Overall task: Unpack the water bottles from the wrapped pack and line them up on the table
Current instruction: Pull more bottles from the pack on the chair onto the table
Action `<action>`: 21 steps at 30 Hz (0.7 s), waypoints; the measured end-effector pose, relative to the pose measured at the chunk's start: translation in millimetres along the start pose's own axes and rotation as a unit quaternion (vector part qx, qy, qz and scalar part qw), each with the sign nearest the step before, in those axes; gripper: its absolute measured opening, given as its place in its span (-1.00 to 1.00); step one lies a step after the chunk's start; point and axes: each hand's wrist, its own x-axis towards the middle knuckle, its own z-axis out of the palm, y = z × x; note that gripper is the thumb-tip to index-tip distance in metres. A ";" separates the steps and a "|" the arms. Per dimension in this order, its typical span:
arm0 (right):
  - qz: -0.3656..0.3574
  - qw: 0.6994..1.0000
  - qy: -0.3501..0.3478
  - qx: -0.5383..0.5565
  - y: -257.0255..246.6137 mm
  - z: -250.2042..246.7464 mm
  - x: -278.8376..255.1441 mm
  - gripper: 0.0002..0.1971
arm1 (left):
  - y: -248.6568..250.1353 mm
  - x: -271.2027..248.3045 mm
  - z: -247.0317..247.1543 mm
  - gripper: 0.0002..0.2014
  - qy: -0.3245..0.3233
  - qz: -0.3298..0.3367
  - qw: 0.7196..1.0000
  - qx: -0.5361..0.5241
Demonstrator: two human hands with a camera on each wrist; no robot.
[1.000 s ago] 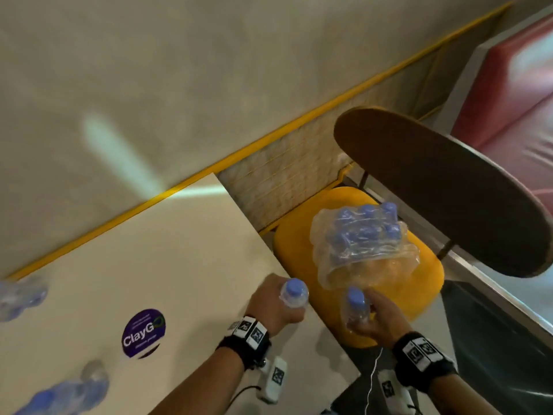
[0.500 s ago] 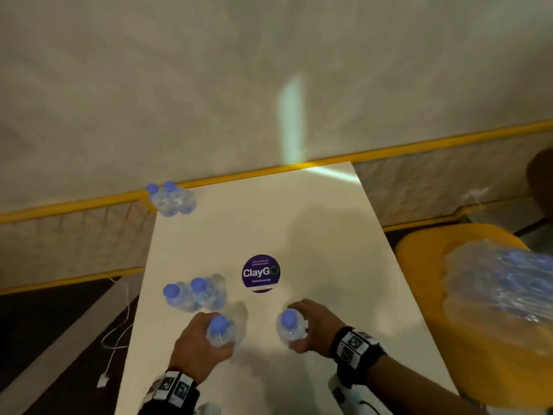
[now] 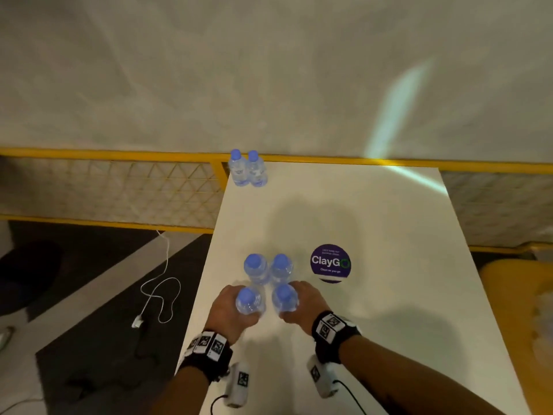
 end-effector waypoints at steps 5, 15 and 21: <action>0.013 0.999 0.005 -0.043 -15.3 10.2 10.8 -0.67 | 4.8 18.7 -0.8 -0.71 -0.043 0.014 0.999 0.019; 0.051 0.998 0.008 -0.030 -12.0 26.4 19.0 -0.64 | 13.5 25.3 -9.4 -0.61 -0.048 -0.013 0.999 -0.014; 0.079 0.997 -0.020 -0.017 -0.8 16.3 7.3 -0.11 | 12.6 18.2 -16.3 -0.35 -0.052 0.002 0.999 0.003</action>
